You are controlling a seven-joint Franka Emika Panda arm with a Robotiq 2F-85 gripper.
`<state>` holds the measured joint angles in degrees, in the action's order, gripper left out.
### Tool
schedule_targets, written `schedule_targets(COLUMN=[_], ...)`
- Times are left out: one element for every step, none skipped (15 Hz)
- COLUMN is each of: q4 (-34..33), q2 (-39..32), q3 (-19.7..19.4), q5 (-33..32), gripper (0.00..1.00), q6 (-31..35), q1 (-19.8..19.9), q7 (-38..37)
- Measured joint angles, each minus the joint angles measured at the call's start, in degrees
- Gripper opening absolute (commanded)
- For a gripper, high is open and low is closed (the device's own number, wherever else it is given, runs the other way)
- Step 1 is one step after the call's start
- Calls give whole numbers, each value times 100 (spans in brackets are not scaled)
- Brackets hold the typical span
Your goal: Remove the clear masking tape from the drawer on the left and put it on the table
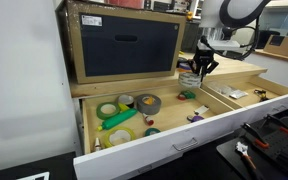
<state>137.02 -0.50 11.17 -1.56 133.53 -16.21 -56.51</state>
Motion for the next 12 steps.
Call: schedule_targets(q4=[19, 32, 41, 48, 54, 62, 75, 91, 97, 97, 90, 68], q2=[80, 166, 249, 327, 397, 462, 517, 568, 614, 655, 694, 723], q3=[-2, -3, -3, -3, -3, -3, -5, -13, -29, -51, -83, -125], q5=[7, 7, 7, 7, 7, 7, 7, 3, -7, -34, -66, -96], gripper=[4, 4, 4, 4, 4, 4, 4, 4, 4, 4, 4, 4], q6=[-102, -231, -360, -487, -605, -706, -759, -770, -769, -761, -750, -745], q1=[51, 99, 140, 174, 204, 239, 279, 330, 390, 462, 546, 631], q7=[1, 1, 1, 1, 1, 1, 1, 1, 1, 1, 1, 1])
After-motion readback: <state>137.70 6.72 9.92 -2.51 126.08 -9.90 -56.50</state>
